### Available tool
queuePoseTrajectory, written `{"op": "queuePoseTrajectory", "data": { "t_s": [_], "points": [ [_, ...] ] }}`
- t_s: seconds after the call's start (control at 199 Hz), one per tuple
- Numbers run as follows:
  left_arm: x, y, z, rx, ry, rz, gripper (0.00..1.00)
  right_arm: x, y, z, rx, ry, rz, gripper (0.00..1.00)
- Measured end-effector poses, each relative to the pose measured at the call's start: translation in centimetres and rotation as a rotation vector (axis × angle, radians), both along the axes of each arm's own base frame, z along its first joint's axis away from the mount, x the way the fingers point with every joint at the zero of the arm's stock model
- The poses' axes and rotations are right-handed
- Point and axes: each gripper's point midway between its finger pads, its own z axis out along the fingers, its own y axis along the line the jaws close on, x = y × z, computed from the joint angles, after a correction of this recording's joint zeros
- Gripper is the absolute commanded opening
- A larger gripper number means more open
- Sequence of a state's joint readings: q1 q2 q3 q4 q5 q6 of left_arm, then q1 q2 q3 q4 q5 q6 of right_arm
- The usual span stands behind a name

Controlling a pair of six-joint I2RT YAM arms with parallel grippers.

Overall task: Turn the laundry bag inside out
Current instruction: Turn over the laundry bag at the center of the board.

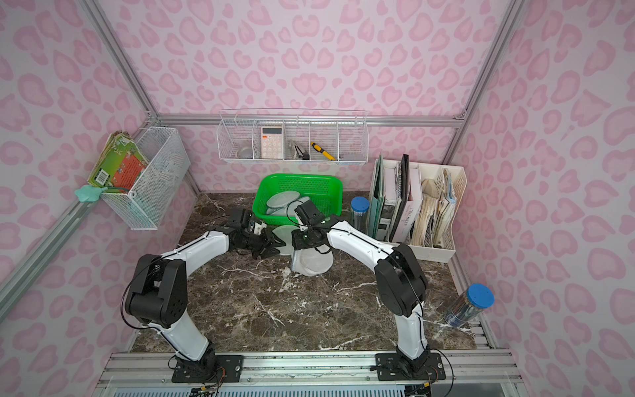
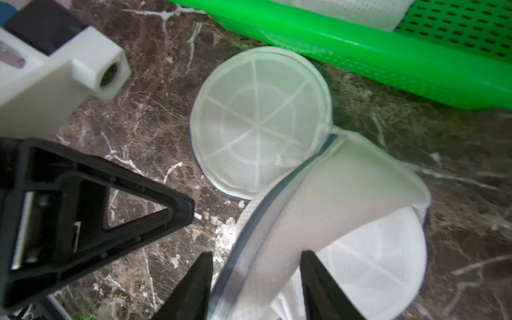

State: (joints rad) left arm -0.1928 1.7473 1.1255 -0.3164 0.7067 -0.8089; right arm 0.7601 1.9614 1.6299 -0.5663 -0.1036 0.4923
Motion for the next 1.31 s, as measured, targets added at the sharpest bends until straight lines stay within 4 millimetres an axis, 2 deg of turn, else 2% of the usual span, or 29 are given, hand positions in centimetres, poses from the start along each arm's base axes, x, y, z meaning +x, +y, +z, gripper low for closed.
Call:
{"op": "queuePoseTrajectory", "data": {
  "t_s": [0.161, 0.287, 0.428, 0.991, 1.056, 1.132, 1.233, 1.308],
  "points": [
    [0.2, -1.0, -0.8, -0.023, -0.009, -0.027, 0.43, -0.3, -1.6, -0.9, -0.086, 0.012, -0.025, 0.29],
    [0.1, -2.1, -1.2, -0.042, -0.011, -0.057, 0.41, -0.7, -2.8, -1.1, -0.123, 0.011, -0.042, 0.1],
    [0.2, -3.7, -2.0, -0.061, -0.008, -0.095, 0.4, -1.0, -3.8, -1.4, -0.139, 0.02, -0.054, 0.0],
    [1.4, -6.6, -3.4, -0.136, 0.014, -0.118, 0.37, -1.2, -4.2, -1.1, -0.122, 0.016, -0.065, 0.0],
    [1.4, -6.9, -3.7, -0.138, 0.024, -0.119, 0.33, -1.2, -4.2, -1.1, -0.121, 0.018, -0.064, 0.0],
    [1.4, -7.2, -4.1, -0.137, 0.033, -0.123, 0.25, -1.2, -4.2, -1.1, -0.118, 0.018, -0.066, 0.0],
    [1.4, -7.6, -4.2, -0.138, 0.037, -0.129, 0.0, -1.2, -4.2, -0.9, -0.112, 0.016, -0.065, 0.0],
    [1.6, -7.8, -4.0, -0.14, 0.028, -0.133, 0.0, -1.2, -4.1, -0.7, -0.106, 0.012, -0.069, 0.0]
  ]
}}
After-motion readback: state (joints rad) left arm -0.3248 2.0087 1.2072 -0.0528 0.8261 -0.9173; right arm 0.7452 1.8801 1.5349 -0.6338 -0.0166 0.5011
